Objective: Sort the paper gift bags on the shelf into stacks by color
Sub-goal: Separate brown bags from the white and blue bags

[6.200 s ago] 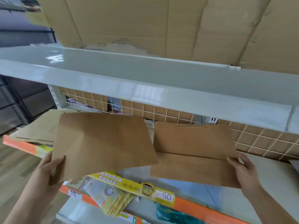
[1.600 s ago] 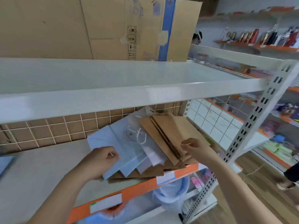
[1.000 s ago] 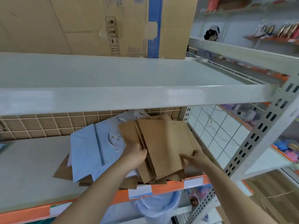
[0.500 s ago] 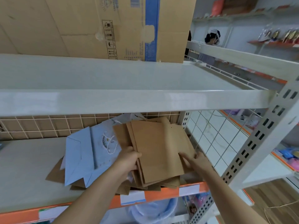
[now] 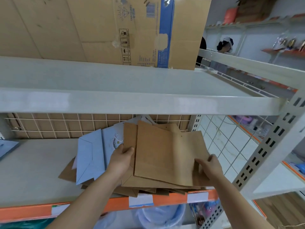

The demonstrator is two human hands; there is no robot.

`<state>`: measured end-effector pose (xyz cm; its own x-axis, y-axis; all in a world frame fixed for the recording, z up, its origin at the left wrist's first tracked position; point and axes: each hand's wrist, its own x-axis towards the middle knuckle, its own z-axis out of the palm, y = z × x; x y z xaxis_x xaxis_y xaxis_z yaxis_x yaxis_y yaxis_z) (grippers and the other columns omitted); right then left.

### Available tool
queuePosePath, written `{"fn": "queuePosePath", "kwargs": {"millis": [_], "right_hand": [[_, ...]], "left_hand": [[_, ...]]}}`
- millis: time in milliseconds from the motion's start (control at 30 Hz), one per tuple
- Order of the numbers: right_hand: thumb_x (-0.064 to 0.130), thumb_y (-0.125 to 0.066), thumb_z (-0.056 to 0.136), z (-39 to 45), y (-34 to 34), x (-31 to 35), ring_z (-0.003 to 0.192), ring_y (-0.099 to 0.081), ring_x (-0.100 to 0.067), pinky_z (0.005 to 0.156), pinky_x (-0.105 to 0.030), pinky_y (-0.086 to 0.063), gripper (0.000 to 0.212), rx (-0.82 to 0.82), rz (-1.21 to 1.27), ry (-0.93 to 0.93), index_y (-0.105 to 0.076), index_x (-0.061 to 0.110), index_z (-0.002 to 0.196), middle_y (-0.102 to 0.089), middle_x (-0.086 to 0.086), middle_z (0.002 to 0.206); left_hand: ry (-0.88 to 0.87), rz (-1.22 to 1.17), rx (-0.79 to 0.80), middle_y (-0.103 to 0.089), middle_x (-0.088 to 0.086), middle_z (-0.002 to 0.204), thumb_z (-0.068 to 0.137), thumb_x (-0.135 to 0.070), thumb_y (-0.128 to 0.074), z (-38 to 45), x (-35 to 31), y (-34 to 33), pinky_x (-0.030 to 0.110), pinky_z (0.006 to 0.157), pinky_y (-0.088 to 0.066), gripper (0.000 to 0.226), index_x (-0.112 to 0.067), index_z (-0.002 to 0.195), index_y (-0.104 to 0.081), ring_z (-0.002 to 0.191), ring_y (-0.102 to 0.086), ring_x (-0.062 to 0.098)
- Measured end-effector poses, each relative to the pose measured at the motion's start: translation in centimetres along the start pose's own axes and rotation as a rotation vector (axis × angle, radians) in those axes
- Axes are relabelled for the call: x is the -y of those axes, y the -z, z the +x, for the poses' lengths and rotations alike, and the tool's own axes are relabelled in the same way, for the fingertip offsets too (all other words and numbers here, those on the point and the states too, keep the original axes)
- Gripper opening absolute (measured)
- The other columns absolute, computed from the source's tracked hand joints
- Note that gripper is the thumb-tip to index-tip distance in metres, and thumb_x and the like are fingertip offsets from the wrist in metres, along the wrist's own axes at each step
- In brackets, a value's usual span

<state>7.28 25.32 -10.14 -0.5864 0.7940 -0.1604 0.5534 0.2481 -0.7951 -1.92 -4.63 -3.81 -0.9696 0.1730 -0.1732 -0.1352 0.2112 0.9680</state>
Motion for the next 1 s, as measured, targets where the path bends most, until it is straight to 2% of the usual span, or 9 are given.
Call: {"fn": "queuePosePath", "kwargs": {"millis": [67,100,200,367,533,633,767,867,1000], "right_hand": [[0.035,-0.065,0.086,-0.1,0.1,0.1,0.072,-0.052,-0.018,0.058,-0.031,-0.038,0.027,-0.039,0.006,0.039,-0.045,0.019,0.094,-0.055,-0.003,0.083],[0.034,-0.063,0.088,-0.1,0.2,0.0,0.072,-0.053,-0.019,0.060,-0.032,-0.040,0.023,-0.065,0.028,0.048,-0.044,0.020,0.091,-0.056,-0.003,0.084],[0.031,-0.059,0.090,-0.4,0.6,-0.1,0.077,-0.056,-0.023,0.074,-0.042,-0.050,0.013,-0.104,0.191,0.041,-0.050,0.021,0.090,-0.059,-0.004,0.087],[0.025,-0.060,0.090,-1.5,0.9,0.8,0.082,-0.060,-0.025,0.077,-0.043,-0.052,0.004,-0.029,0.470,0.057,-0.059,0.027,0.093,-0.065,-0.004,0.096],[0.028,-0.062,0.086,-3.1,-1.2,3.1,0.092,-0.062,-0.023,0.082,-0.043,-0.053,0.008,0.028,0.505,0.105,-0.062,0.035,0.090,-0.066,0.000,0.101],[0.030,-0.061,0.086,-4.3,-2.8,4.3,0.099,-0.061,-0.030,0.087,-0.048,-0.052,0.021,0.073,0.476,0.097,-0.063,0.029,0.107,-0.064,-0.007,0.109],[0.036,-0.060,0.088,-6.0,-4.2,6.1,0.084,-0.060,-0.023,0.069,-0.034,-0.047,0.004,0.076,0.473,0.124,-0.064,0.037,0.086,-0.065,-0.001,0.094],[0.035,-0.059,0.090,-7.3,-5.5,7.0,0.074,-0.054,-0.016,0.055,-0.027,-0.038,0.007,0.024,0.470,0.129,-0.064,0.031,0.090,-0.060,0.004,0.086],[0.023,-0.057,0.091,-8.8,-7.7,7.4,0.070,-0.048,-0.018,0.065,-0.030,-0.040,0.013,-0.037,0.535,0.052,-0.064,0.019,0.102,-0.054,0.001,0.077]], "left_hand": [[-0.023,0.047,-0.014,-0.057,-0.002,0.110,0.101,-0.021,-0.046,0.1,0.0,1.0,0.026,0.073,-0.041,0.019,-0.021,0.116,-0.058,0.088,-0.055,0.013],[-0.028,0.060,-0.018,-0.056,-0.004,0.112,0.101,-0.021,-0.045,0.2,0.1,1.7,0.028,0.076,-0.042,0.025,-0.021,0.123,-0.055,0.093,-0.057,0.015],[-0.020,0.045,-0.040,-0.058,-0.001,0.130,0.100,-0.021,-0.048,0.3,0.6,4.4,0.037,0.100,-0.042,0.036,-0.020,0.136,-0.049,0.119,-0.054,0.023],[-0.020,-0.115,-0.153,-0.068,0.000,0.114,0.098,-0.020,-0.053,0.1,1.9,9.5,0.044,0.095,-0.049,0.018,-0.033,0.107,-0.063,0.104,-0.064,0.024],[-0.065,-0.134,-0.269,-0.070,-0.002,0.103,0.097,-0.020,-0.054,-0.9,3.3,13.8,0.042,0.087,-0.048,0.015,-0.030,0.096,-0.066,0.093,-0.063,0.023],[-0.067,-0.152,-0.326,-0.068,-0.009,0.094,0.097,-0.023,-0.054,-1.5,4.1,16.0,0.037,0.080,-0.050,0.015,-0.032,0.090,-0.064,0.086,-0.063,0.016],[-0.098,-0.178,-0.403,-0.066,-0.012,0.089,0.097,-0.021,-0.052,-2.1,5.2,19.2,0.028,0.066,-0.046,0.016,-0.030,0.089,-0.062,0.079,-0.060,0.007],[-0.095,-0.200,-0.443,-0.065,-0.015,0.090,0.097,-0.022,-0.053,-2.3,6.0,22.0,0.029,0.071,-0.046,0.016,-0.032,0.089,-0.062,0.082,-0.059,0.007],[-0.094,-0.196,-0.442,-0.066,-0.013,0.094,0.097,-0.025,-0.053,-2.2,7.1,26.0,0.033,0.075,-0.047,0.014,-0.034,0.093,-0.063,0.084,-0.060,0.010]]}}
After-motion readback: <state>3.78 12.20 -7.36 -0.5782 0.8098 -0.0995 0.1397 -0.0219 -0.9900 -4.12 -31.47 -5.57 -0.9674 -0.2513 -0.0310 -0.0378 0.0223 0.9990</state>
